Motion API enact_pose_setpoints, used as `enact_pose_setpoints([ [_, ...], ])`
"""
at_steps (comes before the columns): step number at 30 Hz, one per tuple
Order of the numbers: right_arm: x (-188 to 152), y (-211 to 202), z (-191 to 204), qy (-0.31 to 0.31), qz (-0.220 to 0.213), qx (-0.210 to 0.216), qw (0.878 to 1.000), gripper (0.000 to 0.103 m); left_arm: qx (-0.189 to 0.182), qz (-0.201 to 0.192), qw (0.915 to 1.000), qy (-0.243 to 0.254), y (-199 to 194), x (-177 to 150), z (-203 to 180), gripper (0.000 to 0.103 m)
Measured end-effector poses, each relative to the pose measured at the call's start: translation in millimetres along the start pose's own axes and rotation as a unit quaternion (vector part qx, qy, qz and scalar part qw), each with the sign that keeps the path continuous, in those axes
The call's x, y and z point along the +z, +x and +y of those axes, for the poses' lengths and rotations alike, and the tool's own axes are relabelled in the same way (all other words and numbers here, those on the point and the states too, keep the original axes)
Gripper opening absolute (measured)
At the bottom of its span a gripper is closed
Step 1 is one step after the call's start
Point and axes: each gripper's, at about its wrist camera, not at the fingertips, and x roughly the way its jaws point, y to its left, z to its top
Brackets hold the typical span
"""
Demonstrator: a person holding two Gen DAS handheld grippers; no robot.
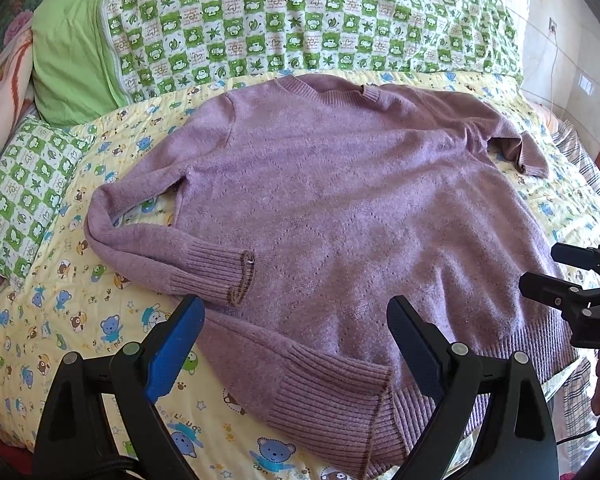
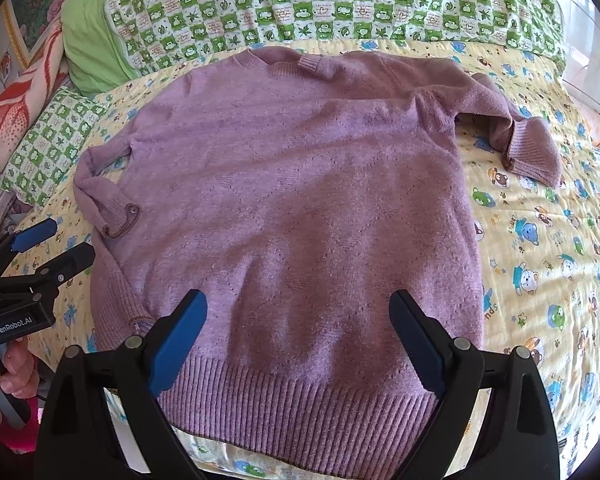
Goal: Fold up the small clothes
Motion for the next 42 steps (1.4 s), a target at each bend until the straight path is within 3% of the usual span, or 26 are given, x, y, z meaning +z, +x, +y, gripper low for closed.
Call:
enact_pose_setpoints([
  [30, 7, 10, -12, 0.02, 0.012, 0.002, 1.0, 0.093, -0.016, 0.033, 0.9993, -0.012, 29, 7, 2, 0.093],
  [42, 24, 19, -48, 0.062, 0.017, 0.003, 0.998, 0.093, -0.019, 0.05, 0.9983, -0.024, 50, 23, 0, 0.093],
])
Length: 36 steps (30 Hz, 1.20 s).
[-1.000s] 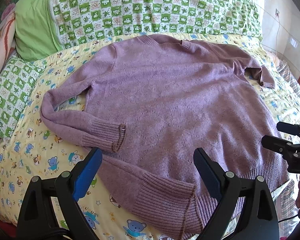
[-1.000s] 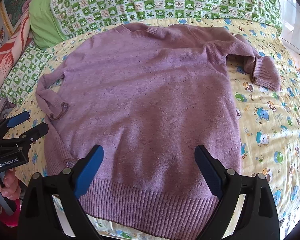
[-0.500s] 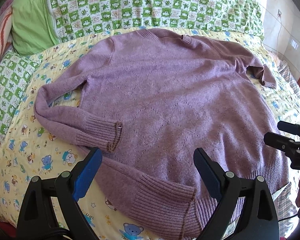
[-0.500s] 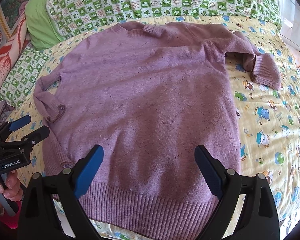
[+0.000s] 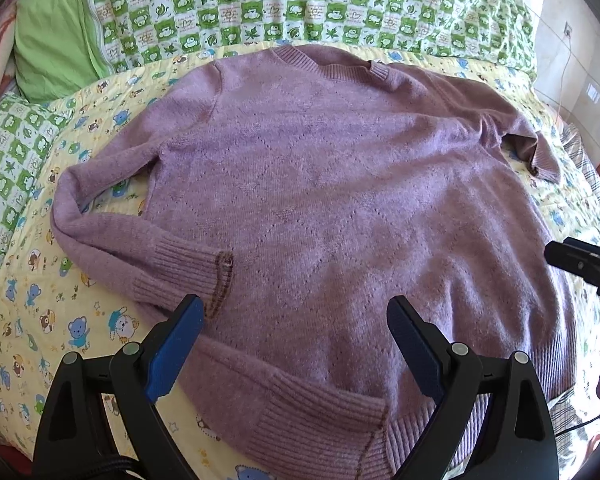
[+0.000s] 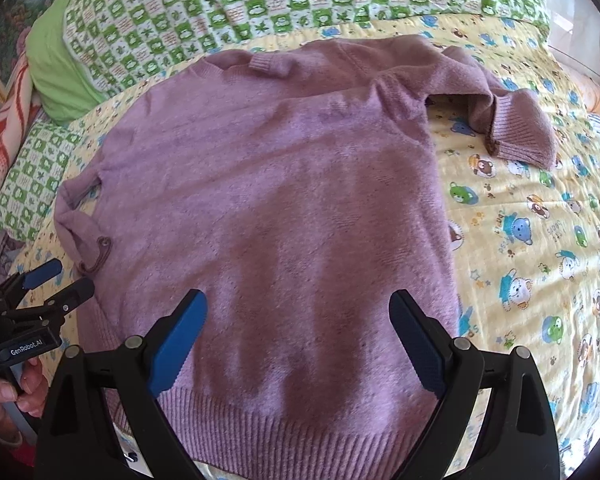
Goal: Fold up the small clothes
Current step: 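Grasp the sweater cuff with the right gripper and lift it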
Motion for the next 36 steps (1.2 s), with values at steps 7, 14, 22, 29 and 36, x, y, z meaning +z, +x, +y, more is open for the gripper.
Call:
enact_pose_setpoints([
  [7, 21, 1, -39, 0.041, -0.013, -0.015, 0.999, 0.093, 0.004, 0.002, 1.0, -0.007, 13, 24, 2, 0.093],
  [14, 58, -2, -97, 0.083, -0.048, -0.064, 0.993, 0.093, 0.007, -0.003, 0.9999, -0.014, 29, 56, 5, 0.093],
  [22, 105, 21, -150, 0.097, -0.063, -0.11, 0.987, 0.093, 0.009, -0.005, 0.9996, -0.027, 52, 97, 8, 0.093],
  [29, 121, 62, -170, 0.062, -0.031, -0.138, 0.988, 0.089, 0.014, 0.001, 0.9996, -0.025, 79, 129, 5, 0.093],
  [36, 115, 61, -196, 0.082, -0.019, -0.089, 0.992, 0.008, 0.015, 0.008, 0.9988, -0.046, 100, 149, 15, 0.093],
])
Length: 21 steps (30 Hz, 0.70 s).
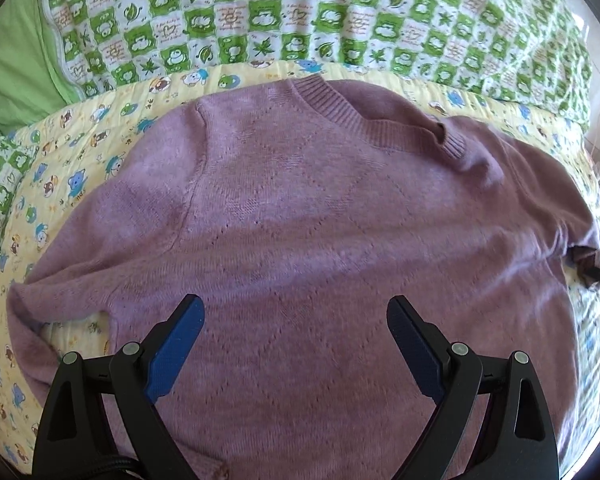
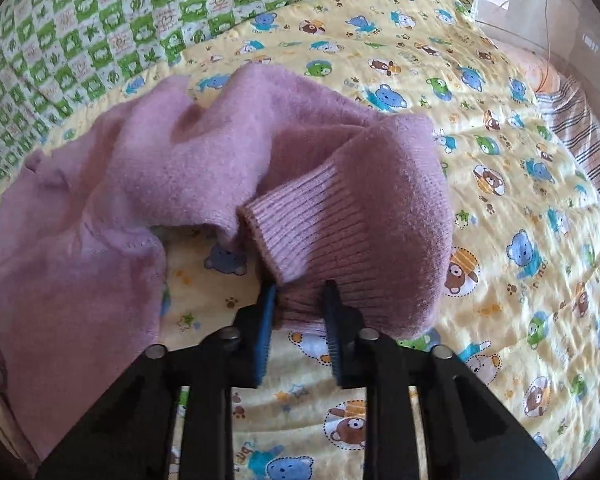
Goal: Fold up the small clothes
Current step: 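Grasp the sweater cuff with the right gripper and lift it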
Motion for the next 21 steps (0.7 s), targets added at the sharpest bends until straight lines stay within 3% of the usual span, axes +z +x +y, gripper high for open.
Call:
enact_pose_setpoints([
  [2, 5, -18, 2, 0.002, -0.024, 0.008, 1.0, 0.006, -0.001, 0.002, 1.0, -0.007, 3, 3, 4, 0.093],
  [3, 9, -30, 5, 0.003, -0.04, 0.02, 0.999, 0.0, -0.004, 0.002, 0.9999, -0.011, 3, 3, 6, 0.093],
  [6, 28, -68, 27, -0.015, -0.085, 0.061, 0.994, 0.0, -0.011, 0.0, 0.9997, -0.022, -3, 2, 10, 0.093],
  [10, 61, -107, 86, -0.044, -0.126, 0.15, 0.98, 0.0, -0.015, -0.005, 0.9995, -0.029, -17, -7, 16, 0.093],
  [13, 71, -112, 129, -0.087, -0.127, 0.116, 0.981, 0.003, -0.021, -0.012, 0.9989, -0.041, -29, -15, 26, 0.093],
  [14, 72, -107, 131, -0.093, -0.124, 0.095, 0.983, 0.009, -0.021, -0.014, 0.9987, -0.043, -32, -19, 28, 0.093],
  [15, 70, -101, 129, -0.094, -0.117, 0.065, 0.987, 0.032, -0.021, -0.014, 0.9986, -0.046, -34, -23, 31, 0.093],
  [16, 66, -92, 123, -0.089, -0.107, 0.031, 0.99, 0.063, -0.021, -0.012, 0.9985, -0.048, -35, -26, 33, 0.093],
  [17, 60, -85, 112, -0.077, -0.101, 0.006, 0.992, 0.071, -0.022, -0.009, 0.9984, -0.051, -34, -29, 35, 0.093],
  [21, 34, -55, 72, -0.061, -0.063, -0.049, 0.995, 0.072, -0.024, 0.009, 0.998, -0.058, -28, -40, 37, 0.093],
])
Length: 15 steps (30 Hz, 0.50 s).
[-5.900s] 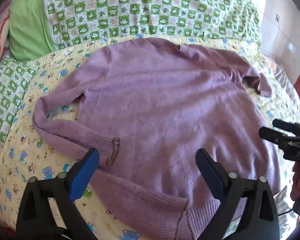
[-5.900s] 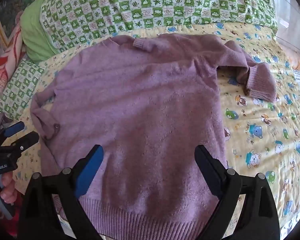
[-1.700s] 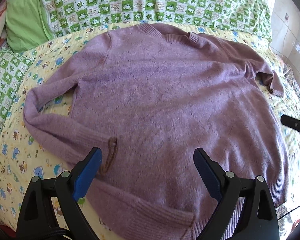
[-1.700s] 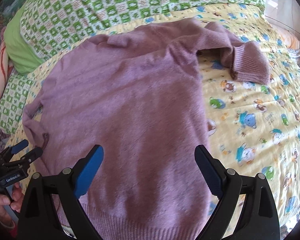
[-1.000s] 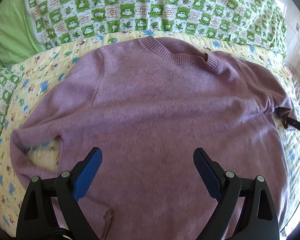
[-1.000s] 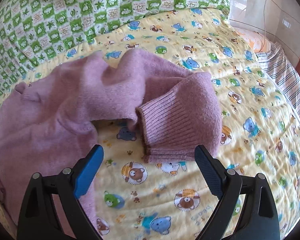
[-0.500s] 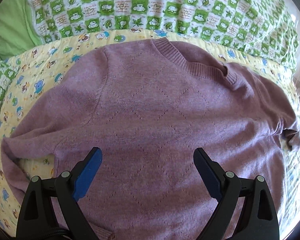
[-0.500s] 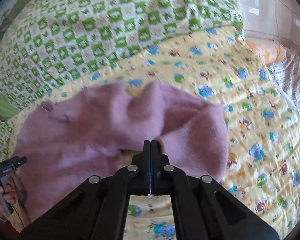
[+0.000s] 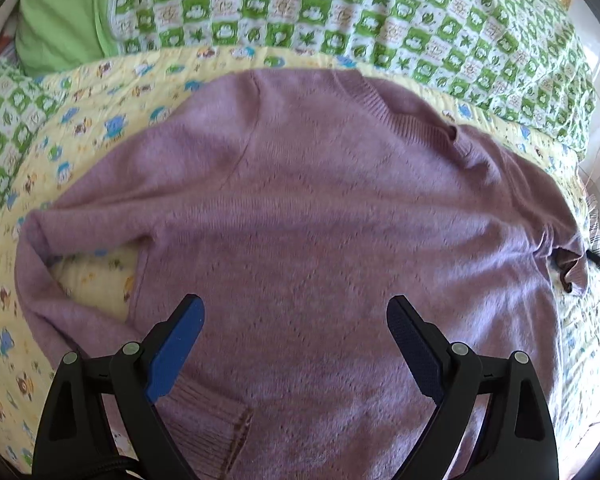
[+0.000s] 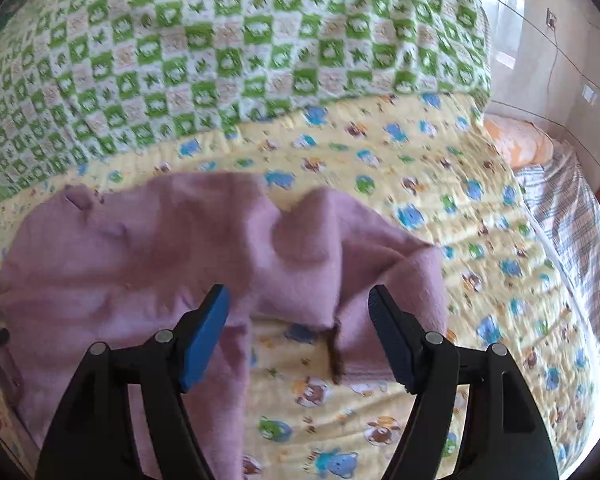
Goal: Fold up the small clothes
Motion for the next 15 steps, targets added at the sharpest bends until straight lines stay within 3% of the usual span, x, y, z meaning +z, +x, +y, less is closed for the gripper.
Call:
enact_pose_setpoints([
  [8, -42, 79, -34, -0.02, 0.102, -0.041, 0.994, 0.038, -0.001, 0.006, 0.9997, 0.023, 3, -2, -20, 0.093],
  [9, -41, 78, -37, -0.015, 0.096, -0.034, 0.995, 0.017, -0.002, 0.004, 0.9996, 0.027, 2, -2, -22, 0.093],
  [10, -39, 74, -40, -0.006, 0.094, -0.028, 0.995, 0.012, -0.004, 0.003, 0.9996, 0.029, 1, -2, -24, 0.093],
  [15, -7, 3, -40, 0.058, -0.004, 0.073, 0.996, 0.011, -0.014, -0.003, 0.9996, 0.024, -7, -1, -26, 0.093],
])
